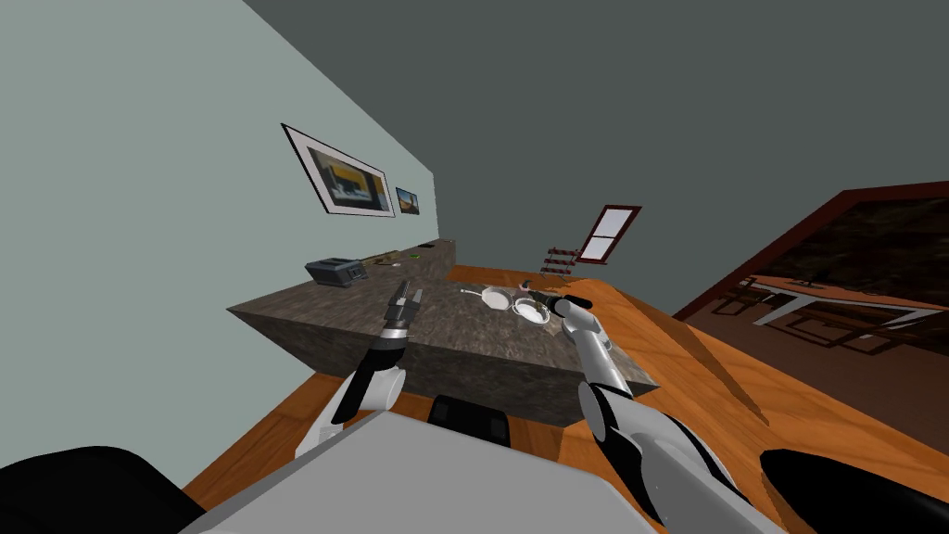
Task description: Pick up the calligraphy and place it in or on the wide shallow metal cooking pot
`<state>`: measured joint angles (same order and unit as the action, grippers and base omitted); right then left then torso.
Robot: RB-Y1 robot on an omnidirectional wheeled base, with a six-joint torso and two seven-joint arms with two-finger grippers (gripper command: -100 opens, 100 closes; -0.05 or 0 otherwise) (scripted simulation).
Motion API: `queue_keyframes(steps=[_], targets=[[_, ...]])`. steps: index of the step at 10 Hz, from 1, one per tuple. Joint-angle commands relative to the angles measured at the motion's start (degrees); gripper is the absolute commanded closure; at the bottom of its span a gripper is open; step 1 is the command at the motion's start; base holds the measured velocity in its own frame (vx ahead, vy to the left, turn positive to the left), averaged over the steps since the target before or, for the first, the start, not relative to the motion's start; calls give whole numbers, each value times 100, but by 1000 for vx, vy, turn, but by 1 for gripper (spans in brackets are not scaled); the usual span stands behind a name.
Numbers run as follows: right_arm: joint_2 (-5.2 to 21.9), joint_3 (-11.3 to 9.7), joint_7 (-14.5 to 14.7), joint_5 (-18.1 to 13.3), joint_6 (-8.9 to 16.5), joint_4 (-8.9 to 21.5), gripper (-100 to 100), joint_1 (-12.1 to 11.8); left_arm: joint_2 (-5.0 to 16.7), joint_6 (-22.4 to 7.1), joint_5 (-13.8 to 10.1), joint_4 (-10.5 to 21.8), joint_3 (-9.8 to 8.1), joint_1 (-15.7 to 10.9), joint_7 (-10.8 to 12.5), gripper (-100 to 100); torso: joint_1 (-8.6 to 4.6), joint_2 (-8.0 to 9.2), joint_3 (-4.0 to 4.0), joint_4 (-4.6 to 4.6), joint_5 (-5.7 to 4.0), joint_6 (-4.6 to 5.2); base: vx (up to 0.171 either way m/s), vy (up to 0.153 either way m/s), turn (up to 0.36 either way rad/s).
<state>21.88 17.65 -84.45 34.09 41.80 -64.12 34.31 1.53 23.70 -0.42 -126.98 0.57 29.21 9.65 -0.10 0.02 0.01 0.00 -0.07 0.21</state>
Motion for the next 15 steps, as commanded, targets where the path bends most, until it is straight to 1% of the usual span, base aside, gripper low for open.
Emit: queue_keyframes(steps=[1,2,3,4,5,6,7,8,9,10,11,12,14,15], targets=[[-53,190,286,-49,-100,286,-100,286,0,0,0,0,0,0,0,0,0,0,0,0,0,0,-30,17,-126],[-53,190,290,-49,-100,463,-100,453,0,0,0,0,0,0,0,0,1,3,2,-1,0,1,-18,8,-76],[-53,190,290,-49,-100,597,-100,456,0,0,0,0,0,0,0,0,-1,0,0,-1,0,-1,-1,-7,-4],[-53,190,290,-49,-100,649,-100,456,0,0,0,0,0,0,0,0,-5,-5,-3,2,-1,-1,3,-8,12],[-101,355,549,-85,-200,921,-100,745,0,0,0,0,0,0,0,0,-7,-8,-5,2,-2,-1,-20,8,-85],[-101,355,549,-85,-200,1057,-100,832,0,0,0,0,0,0,0,0,-2,-3,-2,0,0,1,-20,14,-86],[-101,355,549,-85,-200,1146,-100,832,0,0,0,0,0,0,0,0,0,-1,-1,0,0,0,-5,5,-22],[-149,520,808,-120,-299,1360,-100,1105,0,0,0,0,0,0,0,0,-2,-4,-2,1,-1,-1,-22,10,-92],[-149,520,808,-120,-299,1498,-100,1208,0,0,0,0,0,0,0,0,0,-1,0,0,0,1,-18,7,-77],[-149,520,808,-120,-299,1643,-100,1208,0,0,0,0,0,0,0,0,-1,-1,0,0,0,0,-5,-3,-23],[-197,685,1067,-156,-398,1864,-100,1502,0,0,0,0,0,0,0,0,-4,-4,-3,2,-1,-1,-23,8,-98],[-197,685,1067,-156,-398,1989,-100,1585,0,0,0,0,0,0,0,0,-1,-1,0,0,0,1,-20,12,-89],[-197,685,1067,-156,-398,2141,-100,1585,0,0,0,0,0,0,0,0,-3,-5,-3,2,-1,-1,1,-4,3],[-245,850,1326,-191,-497,2378,-100,1867,0,0,0,0,0,0,0,0,-6,-7,-4,2,-2,0,-23,5,-103]])
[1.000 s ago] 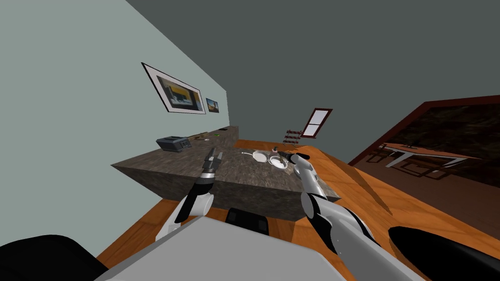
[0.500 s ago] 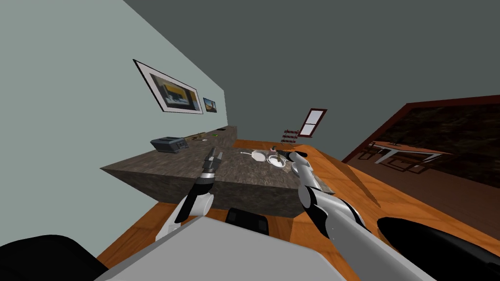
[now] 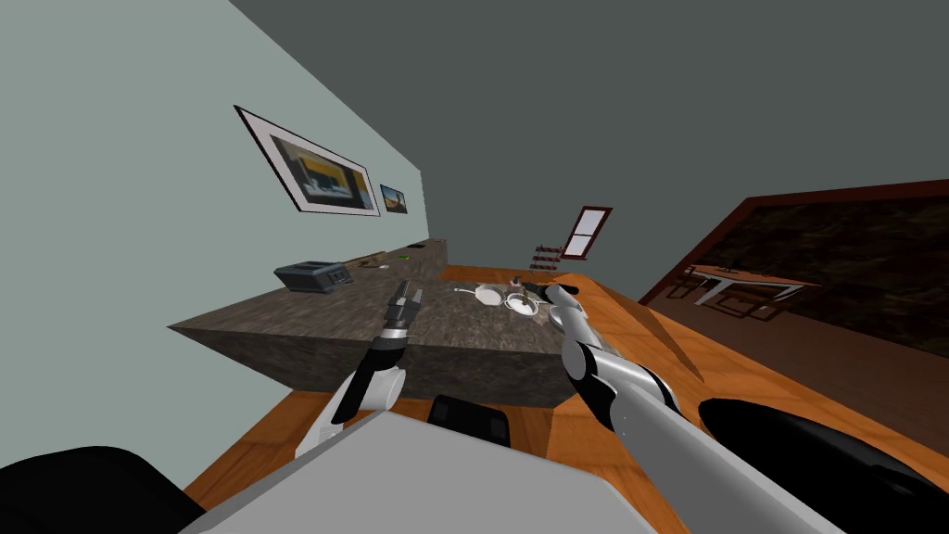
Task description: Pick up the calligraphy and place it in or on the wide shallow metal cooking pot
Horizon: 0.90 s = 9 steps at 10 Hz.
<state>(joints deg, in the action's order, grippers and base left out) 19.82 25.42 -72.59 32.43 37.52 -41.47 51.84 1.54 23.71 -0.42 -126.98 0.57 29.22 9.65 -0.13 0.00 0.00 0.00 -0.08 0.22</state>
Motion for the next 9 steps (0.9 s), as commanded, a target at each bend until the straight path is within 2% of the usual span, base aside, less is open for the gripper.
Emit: queue_keyframes(steps=[1,2,3,4,5,6,8,9], targets=[[-40,74,140,-25,-68,286,-100,208,0,0,0,0,0,0,0,0,0,0,0,0,0,0,-19,8,-86],[-40,74,140,-25,-68,372,-100,208,0,0,0,0,0,0,0,0,2,1,0,0,0,-2,-2,1,-11],[-89,239,399,-61,-167,572,-100,466,0,0,0,0,0,0,0,0,0,-3,-2,2,-1,-2,-19,8,-84],[-89,239,399,-61,-167,685,-100,584,0,0,0,0,0,0,0,0,2,0,0,0,0,-1,-16,12,-69],[-137,404,658,-96,-266,1047,-100,853,0,0,0,0,0,0,0,0,4,-1,0,0,1,-3,-21,5,-96],[-137,404,658,-96,-266,1352,-100,960,0,0,0,0,0,0,0,0,3,1,1,0,1,-1,-22,2,-106],[-137,404,658,-96,-266,1366,-100,960,0,0,0,0,0,0,0,0,1,-2,-1,1,0,-2,-2,-2,-11],[-185,569,869,-132,-365,1530,-100,1202,0,0,0,0,0,0,0,0,-3,-5,-3,2,-1,-2,-18,5,-85]])
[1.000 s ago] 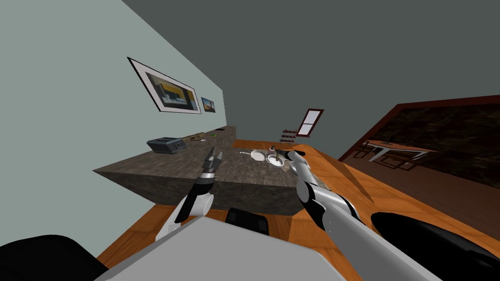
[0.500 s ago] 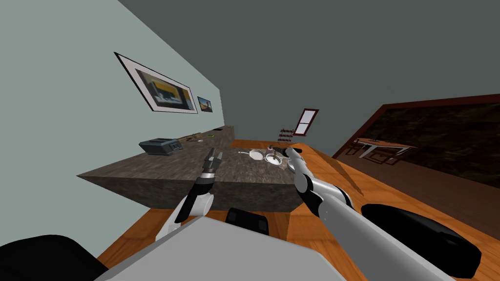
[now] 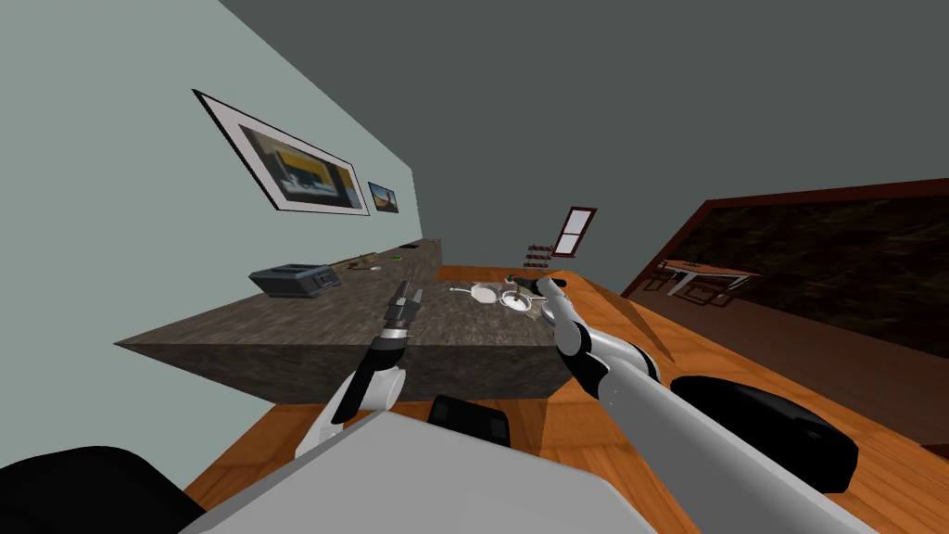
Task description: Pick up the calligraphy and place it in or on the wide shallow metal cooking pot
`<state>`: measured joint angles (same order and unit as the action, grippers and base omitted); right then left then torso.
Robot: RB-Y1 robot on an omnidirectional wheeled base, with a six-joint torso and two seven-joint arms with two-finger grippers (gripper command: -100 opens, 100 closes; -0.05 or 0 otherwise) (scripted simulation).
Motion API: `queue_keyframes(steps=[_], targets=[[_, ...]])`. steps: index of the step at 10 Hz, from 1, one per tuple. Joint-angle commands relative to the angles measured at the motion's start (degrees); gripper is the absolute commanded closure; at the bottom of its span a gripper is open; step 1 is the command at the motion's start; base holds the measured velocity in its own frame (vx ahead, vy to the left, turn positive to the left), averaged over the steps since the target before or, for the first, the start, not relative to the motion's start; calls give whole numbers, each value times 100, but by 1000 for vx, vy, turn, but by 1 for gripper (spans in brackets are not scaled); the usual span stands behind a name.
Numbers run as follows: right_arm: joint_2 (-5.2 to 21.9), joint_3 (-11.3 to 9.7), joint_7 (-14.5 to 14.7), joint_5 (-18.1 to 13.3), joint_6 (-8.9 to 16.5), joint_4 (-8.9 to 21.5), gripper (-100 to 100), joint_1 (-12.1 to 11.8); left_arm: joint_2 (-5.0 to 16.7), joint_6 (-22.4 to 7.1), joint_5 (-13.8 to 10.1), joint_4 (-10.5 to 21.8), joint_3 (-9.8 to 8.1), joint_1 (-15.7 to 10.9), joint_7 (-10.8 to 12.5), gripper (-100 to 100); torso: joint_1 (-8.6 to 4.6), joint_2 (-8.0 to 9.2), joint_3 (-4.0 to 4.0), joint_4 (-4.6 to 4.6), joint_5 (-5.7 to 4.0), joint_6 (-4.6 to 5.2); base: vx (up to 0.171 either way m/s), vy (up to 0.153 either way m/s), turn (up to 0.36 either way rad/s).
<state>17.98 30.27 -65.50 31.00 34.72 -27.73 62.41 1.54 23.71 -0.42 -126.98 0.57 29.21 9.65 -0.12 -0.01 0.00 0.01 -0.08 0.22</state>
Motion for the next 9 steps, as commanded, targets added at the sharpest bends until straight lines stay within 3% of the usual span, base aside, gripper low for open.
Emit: queue_keyframes(steps=[1,2,3,4,9], targets=[[0,84,207,11,-86,286,-100,280,0,0,0,0,0,0,0,0,0,0,0,0,0,0,-20,10,-89],[-48,249,466,-25,-185,735,-100,577,0,0,0,0,0,0,0,0,2,1,1,-1,1,-1,-24,2,-120],[68,206,514,128,-333,978,-100,631,0,0,0,0,0,0,0,0,2,3,2,-1,1,-1,-11,2,-22],[67,222,574,128,-370,1038,0,665,0,0,0,0,0,-1,0,0,0,1,0,1,-1,-1,0,0,0],[67,220,569,128,-367,1031,0,661,0,0,0,0,0,0,0,0,-2,-5,-3,2,-1,-1,0,0,0]])
